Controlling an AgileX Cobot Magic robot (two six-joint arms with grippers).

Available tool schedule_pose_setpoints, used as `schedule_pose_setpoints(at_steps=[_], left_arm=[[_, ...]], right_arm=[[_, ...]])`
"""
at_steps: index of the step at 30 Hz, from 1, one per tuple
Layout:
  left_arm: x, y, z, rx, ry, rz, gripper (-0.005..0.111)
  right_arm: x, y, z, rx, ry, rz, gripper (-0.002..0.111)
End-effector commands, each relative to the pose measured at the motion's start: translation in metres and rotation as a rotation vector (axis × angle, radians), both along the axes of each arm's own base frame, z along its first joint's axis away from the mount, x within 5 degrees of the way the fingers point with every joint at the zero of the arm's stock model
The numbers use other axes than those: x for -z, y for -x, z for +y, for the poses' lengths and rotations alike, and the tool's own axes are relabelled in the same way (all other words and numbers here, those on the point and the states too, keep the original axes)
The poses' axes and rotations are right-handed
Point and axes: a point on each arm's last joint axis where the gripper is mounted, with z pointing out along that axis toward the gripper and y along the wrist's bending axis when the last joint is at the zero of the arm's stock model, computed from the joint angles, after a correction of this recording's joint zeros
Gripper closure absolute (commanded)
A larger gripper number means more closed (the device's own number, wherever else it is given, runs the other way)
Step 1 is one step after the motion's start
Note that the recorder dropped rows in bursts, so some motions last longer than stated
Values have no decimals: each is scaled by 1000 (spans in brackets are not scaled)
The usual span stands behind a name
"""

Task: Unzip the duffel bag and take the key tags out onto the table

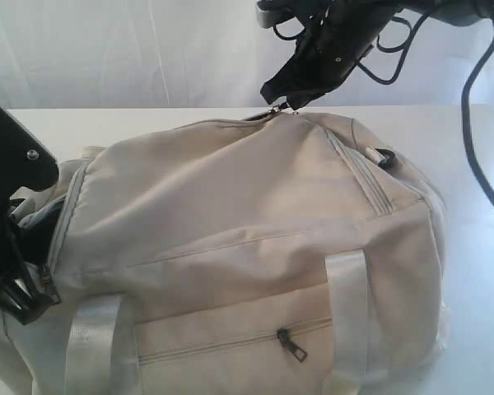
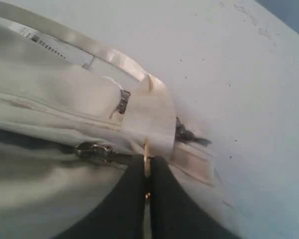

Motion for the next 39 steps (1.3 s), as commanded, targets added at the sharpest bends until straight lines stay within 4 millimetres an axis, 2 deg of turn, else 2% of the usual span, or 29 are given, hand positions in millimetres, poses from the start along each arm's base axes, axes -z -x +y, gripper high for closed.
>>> schedule_pose_setpoints(at_steps=[1,8,13,23,25,27,28,30,33,34,36,38,39], left_arm=[[3,6,7,-57,-14,41,107],[3,6,7,-58,-15,42,107],[3,6,7,-58,-15,42,107],[-1,5,6,-57,-10,29,105],[-7,4,5,-68,13,33,97],[-22,5,-2,-20,54,64,74],[-30,5,-7,29,72,80,54],[-46,5,-10,76,88,74,39],[-71,1,-14,127,94,25,43],[-84,-4,-17,145,89,-1,45],[-92,-24,-22,153,65,5,45],[-86,-50,-31,227,67,120,45],[-80,-69,-37,282,127,225,46]], right_arm=[[-15,4,-24,51,62,-21,108],[-24,9,-49,111,60,-4,108],[-24,12,-58,127,66,31,108],[-31,16,-55,105,13,32,108],[-31,16,-52,90,-13,34,108],[-32,17,-50,69,-25,33,108],[-32,17,-49,63,-37,33,108],[-33,18,-49,59,-42,35,108],[-33,18,-47,48,-63,36,108],[-34,18,-45,43,-82,38,108],[-35,19,-43,31,-106,45,108],[-36,21,-42,17,-110,52,108],[-37,22,-42,16,-110,52,108]])
